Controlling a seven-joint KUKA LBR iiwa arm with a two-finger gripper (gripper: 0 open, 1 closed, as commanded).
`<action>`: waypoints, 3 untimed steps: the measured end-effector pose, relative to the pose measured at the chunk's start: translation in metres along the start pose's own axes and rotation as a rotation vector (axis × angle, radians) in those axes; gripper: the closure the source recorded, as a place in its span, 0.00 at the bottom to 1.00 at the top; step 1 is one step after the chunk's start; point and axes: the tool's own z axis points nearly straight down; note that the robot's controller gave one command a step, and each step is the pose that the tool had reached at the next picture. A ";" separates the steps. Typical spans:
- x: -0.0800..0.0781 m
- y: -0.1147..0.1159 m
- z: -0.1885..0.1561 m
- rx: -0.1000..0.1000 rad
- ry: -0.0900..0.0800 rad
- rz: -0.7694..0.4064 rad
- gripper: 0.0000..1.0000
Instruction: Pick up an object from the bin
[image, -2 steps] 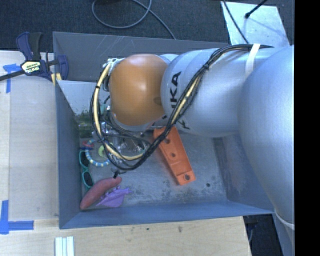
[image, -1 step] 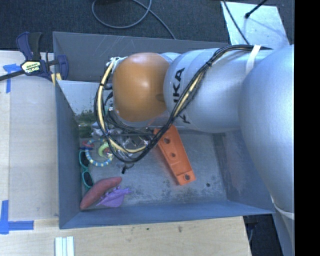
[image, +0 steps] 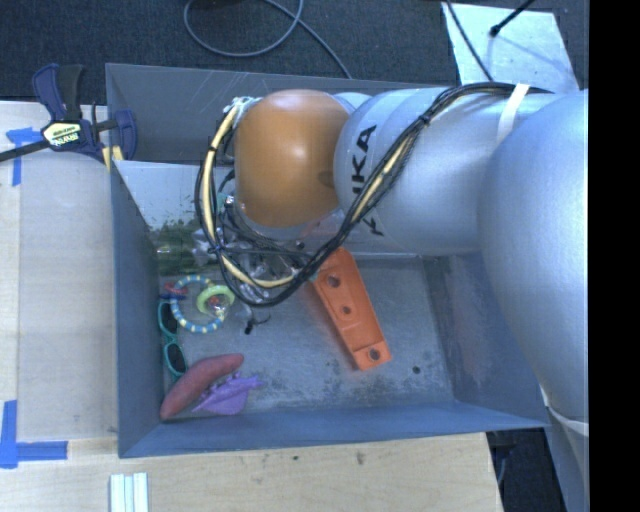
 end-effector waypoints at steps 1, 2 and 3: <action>-0.019 -0.004 0.010 0.002 -0.004 -0.133 0.00; -0.015 0.003 0.047 -0.001 -0.002 -0.290 1.00; -0.015 0.003 0.047 -0.001 -0.001 -0.290 1.00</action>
Offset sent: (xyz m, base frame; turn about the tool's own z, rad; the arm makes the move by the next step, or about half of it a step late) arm 0.0114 0.0098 -0.0465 -0.2942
